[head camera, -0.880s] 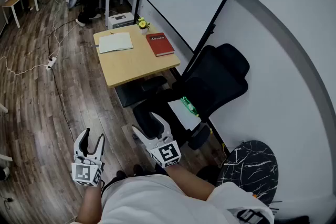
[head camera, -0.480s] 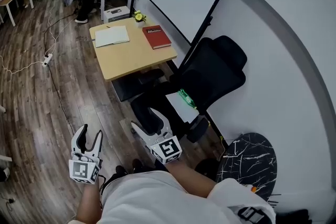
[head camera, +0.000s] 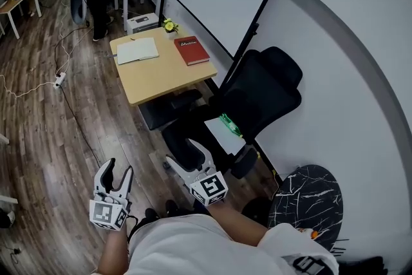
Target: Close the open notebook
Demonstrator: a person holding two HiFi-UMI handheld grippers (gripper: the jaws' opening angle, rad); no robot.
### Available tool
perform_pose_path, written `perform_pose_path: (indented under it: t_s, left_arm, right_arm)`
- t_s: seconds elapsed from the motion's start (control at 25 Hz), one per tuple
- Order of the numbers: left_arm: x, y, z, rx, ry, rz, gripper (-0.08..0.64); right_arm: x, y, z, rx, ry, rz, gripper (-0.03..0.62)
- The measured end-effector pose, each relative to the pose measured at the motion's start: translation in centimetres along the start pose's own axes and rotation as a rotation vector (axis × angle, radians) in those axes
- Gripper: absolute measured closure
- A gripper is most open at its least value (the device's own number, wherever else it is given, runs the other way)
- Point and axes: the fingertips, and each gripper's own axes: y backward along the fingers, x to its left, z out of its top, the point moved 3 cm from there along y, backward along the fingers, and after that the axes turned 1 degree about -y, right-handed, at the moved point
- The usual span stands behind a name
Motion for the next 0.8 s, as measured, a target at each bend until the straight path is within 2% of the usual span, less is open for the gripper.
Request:
perform_pose_path:
  t_s: [0.44, 0.8]
  left_arm:
    - [-0.7, -1.9, -0.5, 0.024, 0.006, -0.002, 0.353]
    - [-0.8, -4.8, -1.5, 0.031, 0.026, 0.007, 0.357]
  right_arm:
    - [-1.7, -0.1, 0.7, -0.041, -0.020, 0.022, 0.262]
    - [-4.7, -1.2, 0.2, -0.046, -0.045, 0.039, 0.262]
